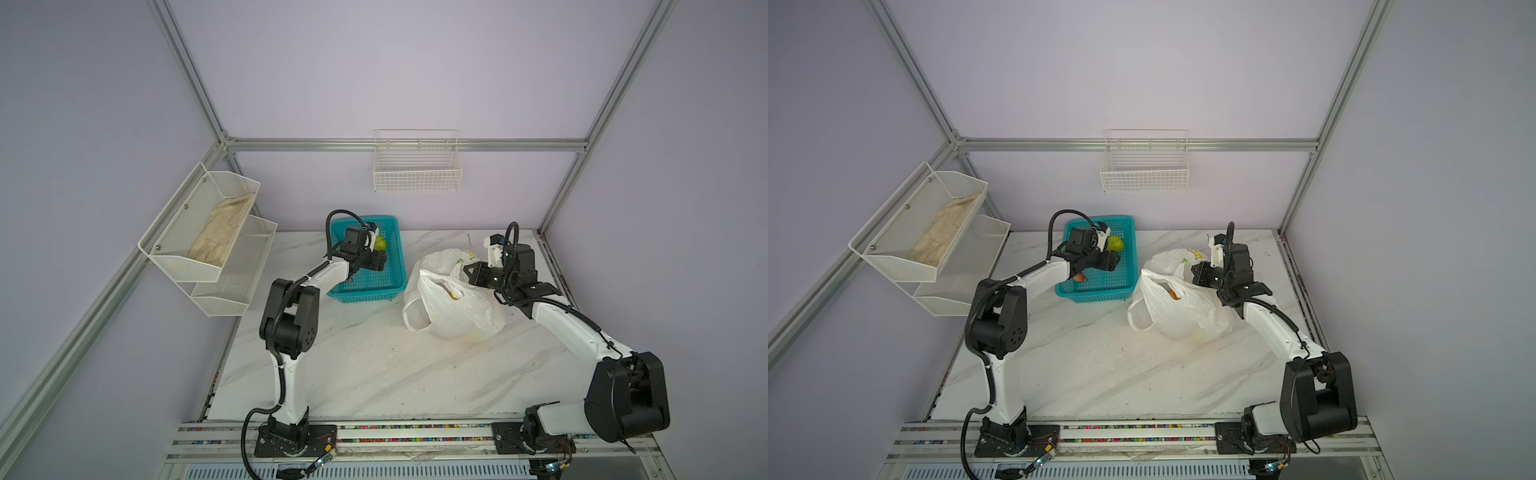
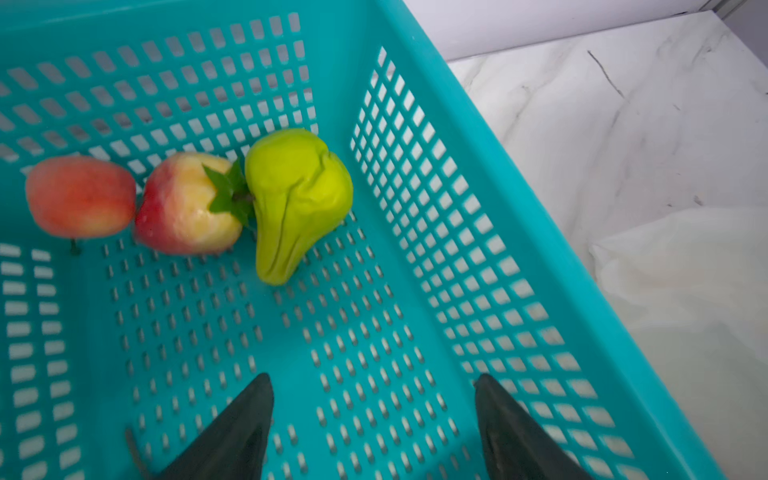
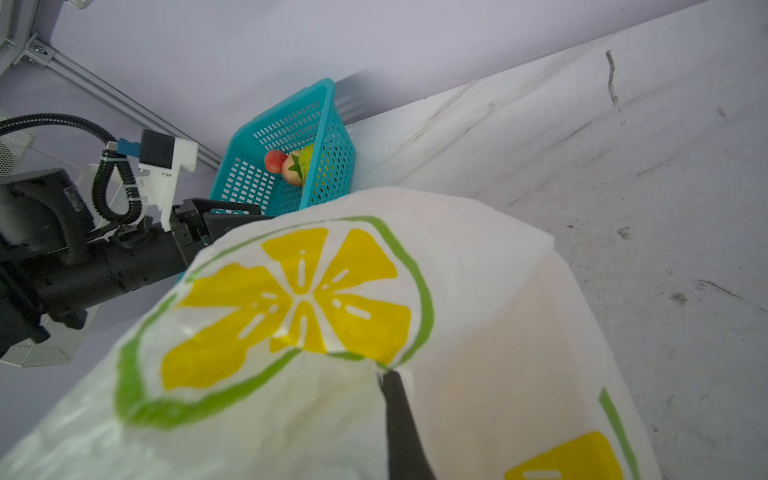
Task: Place the fake fruits into the plastic bag and tie a complex knot
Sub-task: 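Move left gripper back to the basket and grasp the green pear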
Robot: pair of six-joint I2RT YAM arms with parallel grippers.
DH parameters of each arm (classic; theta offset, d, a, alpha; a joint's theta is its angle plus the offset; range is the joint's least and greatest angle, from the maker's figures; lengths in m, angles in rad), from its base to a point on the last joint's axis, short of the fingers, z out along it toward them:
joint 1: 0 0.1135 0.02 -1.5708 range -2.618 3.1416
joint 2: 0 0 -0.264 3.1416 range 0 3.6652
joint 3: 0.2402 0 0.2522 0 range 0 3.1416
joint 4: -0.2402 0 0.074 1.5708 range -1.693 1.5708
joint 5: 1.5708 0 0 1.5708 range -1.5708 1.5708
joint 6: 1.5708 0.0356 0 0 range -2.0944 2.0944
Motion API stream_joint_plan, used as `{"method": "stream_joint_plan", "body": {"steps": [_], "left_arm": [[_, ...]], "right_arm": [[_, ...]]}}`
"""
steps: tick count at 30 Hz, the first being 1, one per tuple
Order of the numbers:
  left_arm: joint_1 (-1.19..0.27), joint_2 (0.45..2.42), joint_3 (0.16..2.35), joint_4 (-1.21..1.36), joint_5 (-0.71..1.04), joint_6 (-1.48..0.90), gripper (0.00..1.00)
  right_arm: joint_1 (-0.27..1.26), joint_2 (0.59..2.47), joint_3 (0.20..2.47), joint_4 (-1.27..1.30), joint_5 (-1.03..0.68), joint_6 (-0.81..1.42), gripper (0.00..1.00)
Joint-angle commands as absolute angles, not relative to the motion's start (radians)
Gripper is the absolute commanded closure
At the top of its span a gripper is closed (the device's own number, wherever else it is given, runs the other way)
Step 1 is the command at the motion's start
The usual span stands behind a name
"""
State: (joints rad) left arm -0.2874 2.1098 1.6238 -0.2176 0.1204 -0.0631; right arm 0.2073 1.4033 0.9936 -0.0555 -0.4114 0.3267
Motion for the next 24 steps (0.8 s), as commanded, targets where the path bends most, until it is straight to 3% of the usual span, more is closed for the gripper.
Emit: {"method": "stream_joint_plan", "body": {"steps": [1, 15, 24], "left_arm": [[-0.269, 2.203, 1.861, -0.250, 0.092, 0.021, 0.25], [-0.247, 2.565, 2.356, -0.342, 0.127, 0.073, 0.24], [-0.248, 2.609, 2.411, -0.407, 0.210, 0.102, 0.24]], "right_arm": [[0.202, 1.429, 1.025, -0.044, -0.414, 0.314, 0.95], [0.202, 1.453, 1.022, -0.044, -0.398, 0.311, 0.95], [0.200, 1.446, 1.001, -0.045, -0.395, 0.304, 0.95]]}}
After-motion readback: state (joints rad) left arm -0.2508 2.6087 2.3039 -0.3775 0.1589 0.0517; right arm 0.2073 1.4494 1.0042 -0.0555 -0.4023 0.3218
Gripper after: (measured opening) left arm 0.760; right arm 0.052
